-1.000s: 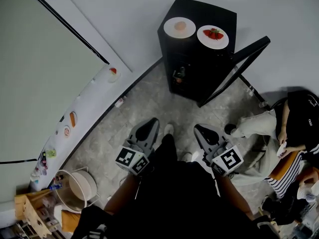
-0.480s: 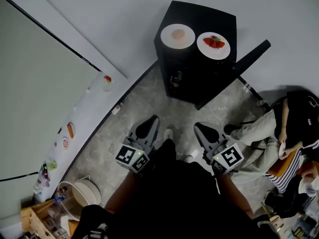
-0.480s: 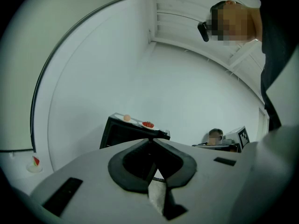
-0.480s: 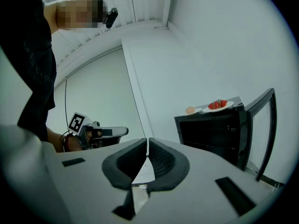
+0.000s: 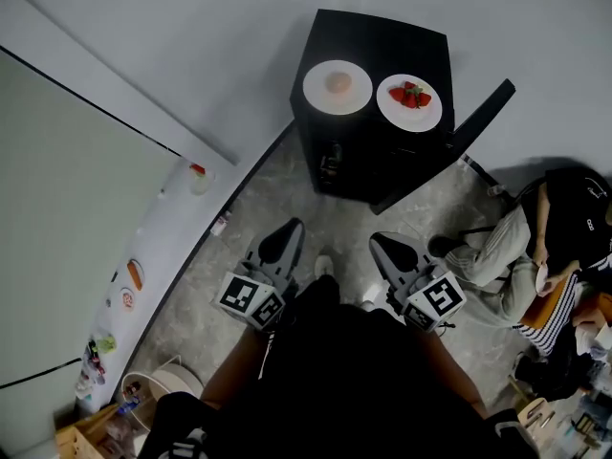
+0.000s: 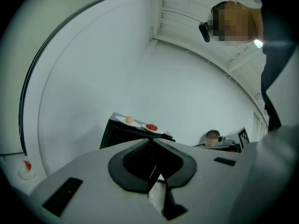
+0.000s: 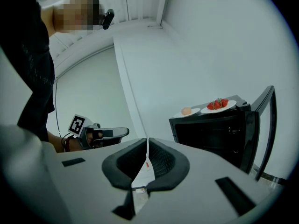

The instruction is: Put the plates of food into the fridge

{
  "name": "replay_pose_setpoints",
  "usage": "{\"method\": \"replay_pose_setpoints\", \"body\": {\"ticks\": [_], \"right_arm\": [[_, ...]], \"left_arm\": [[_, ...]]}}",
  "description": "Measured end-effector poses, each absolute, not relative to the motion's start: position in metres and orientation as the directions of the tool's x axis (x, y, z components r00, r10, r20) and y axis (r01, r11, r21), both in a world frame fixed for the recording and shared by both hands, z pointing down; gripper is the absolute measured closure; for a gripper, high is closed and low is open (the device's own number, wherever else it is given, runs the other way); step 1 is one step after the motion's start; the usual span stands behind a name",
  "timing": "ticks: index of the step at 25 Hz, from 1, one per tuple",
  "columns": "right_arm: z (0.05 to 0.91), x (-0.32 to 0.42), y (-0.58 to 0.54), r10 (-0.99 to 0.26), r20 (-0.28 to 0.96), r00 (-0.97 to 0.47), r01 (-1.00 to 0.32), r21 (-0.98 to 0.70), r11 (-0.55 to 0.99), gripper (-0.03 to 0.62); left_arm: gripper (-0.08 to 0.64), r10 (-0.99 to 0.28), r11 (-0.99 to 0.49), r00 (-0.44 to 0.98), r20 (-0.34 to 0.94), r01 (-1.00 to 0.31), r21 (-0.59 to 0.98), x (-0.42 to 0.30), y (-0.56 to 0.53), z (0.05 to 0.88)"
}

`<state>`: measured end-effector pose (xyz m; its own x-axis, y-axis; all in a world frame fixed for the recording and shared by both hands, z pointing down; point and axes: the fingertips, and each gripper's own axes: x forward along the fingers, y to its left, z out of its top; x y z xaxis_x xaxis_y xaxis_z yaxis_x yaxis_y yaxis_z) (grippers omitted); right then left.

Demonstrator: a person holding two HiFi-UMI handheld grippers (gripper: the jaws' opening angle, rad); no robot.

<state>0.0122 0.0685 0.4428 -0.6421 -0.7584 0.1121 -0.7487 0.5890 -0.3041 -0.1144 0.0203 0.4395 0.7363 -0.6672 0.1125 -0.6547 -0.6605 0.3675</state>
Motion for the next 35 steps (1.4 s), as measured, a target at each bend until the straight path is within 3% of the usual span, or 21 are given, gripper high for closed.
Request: {"method": "replay_pose_setpoints", "body": {"ticks": [21,35], "right_arm": [[0.449,0.005,-0.008,-0.809,0.147,-0.569,-0.788,-0.378,0.485,0.558],[0.462,0.078,-0.045,-0.86,0.089,-0.502,-0.689,-0.642,0.336,0.558]], "left_arm": [[0.52,-0.626,-0.689,0.772,0.109,-0.613,0.387,-0.132,-0.048,0.443],[0.52,-0.625,-0.68,0.769,0.135,-0.622,0.388,-0.089,-0.061,0.441]]}}
